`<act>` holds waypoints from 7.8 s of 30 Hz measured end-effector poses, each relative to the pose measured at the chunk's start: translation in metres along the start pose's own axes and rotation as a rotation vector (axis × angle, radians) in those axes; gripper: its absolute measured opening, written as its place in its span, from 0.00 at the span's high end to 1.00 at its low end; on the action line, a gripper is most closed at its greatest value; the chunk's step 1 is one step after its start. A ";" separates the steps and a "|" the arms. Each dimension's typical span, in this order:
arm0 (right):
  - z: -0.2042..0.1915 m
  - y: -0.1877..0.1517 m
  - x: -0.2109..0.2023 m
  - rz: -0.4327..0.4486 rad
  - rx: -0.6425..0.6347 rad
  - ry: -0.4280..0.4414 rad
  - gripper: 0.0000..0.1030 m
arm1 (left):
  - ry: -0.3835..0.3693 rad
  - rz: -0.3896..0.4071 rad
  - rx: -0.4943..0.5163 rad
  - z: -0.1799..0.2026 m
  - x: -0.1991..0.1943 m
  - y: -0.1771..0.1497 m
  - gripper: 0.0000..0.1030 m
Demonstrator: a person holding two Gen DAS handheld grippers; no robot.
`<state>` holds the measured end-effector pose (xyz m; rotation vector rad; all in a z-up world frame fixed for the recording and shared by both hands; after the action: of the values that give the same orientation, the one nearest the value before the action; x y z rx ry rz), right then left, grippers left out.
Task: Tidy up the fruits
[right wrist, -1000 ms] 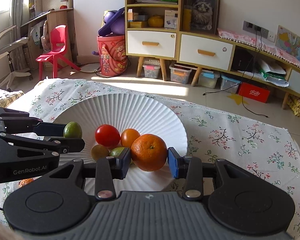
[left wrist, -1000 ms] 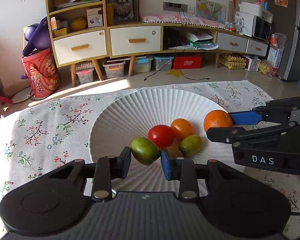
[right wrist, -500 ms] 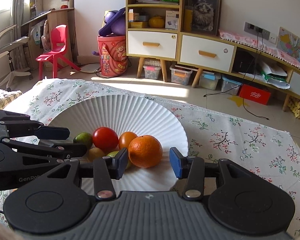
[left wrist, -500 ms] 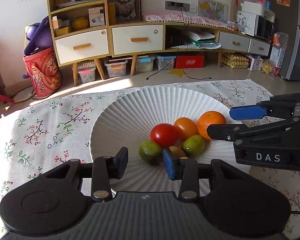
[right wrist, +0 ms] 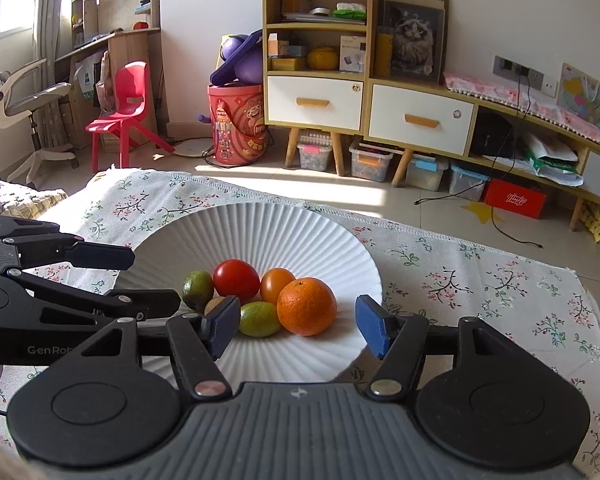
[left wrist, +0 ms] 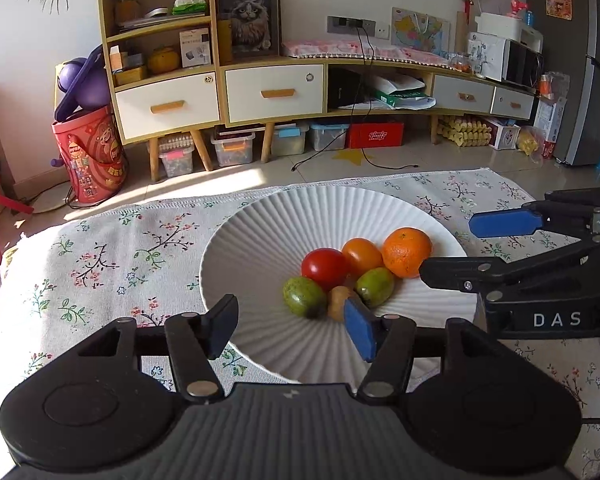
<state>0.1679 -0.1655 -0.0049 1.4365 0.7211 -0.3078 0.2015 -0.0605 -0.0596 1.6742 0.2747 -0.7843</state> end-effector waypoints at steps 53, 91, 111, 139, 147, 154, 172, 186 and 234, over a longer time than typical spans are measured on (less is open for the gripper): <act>-0.036 -0.071 -0.037 -0.038 -0.076 0.049 0.04 | -0.032 -0.031 -0.014 -0.051 -0.057 -0.102 0.11; -0.080 -0.065 0.000 -0.047 -0.212 0.186 0.57 | -0.126 0.026 0.063 -0.021 -0.027 -0.090 0.69; -0.088 -0.062 0.002 -0.054 -0.241 0.207 0.76 | -0.117 0.012 0.057 -0.016 -0.026 -0.087 0.82; -0.080 -0.047 -0.014 -0.016 -0.222 0.195 0.77 | -0.060 0.006 0.021 -0.023 -0.036 -0.073 0.83; -0.075 -0.034 -0.018 0.009 -0.198 0.168 0.77 | -0.040 0.021 -0.007 -0.024 -0.040 -0.055 0.83; -0.063 -0.025 -0.017 0.028 -0.165 0.118 0.77 | -0.042 0.027 -0.014 -0.017 -0.036 -0.041 0.83; -0.027 -0.011 0.007 0.001 -0.066 0.028 0.77 | -0.078 0.007 -0.036 0.008 -0.006 -0.014 0.83; -0.011 -0.017 0.017 -0.049 -0.009 -0.001 0.77 | -0.070 -0.034 -0.033 0.014 0.014 -0.014 0.83; 0.007 -0.020 -0.015 0.043 0.016 -0.024 0.38 | 0.015 0.052 -0.064 -0.016 -0.030 -0.020 0.23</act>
<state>0.1459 -0.1781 -0.0114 1.4593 0.6688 -0.2981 0.1732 -0.0336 -0.0550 1.6212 0.2639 -0.7173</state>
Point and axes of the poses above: each gripper's, at about its wrist camera, not at the fingertips, and x roughly the way its jaws point, z to its right, y to its top, the point moved 4 cm from there along x, roughly the way its jaws point, and after that the axes turned 3 degrees about y, right-handed, at the moved point
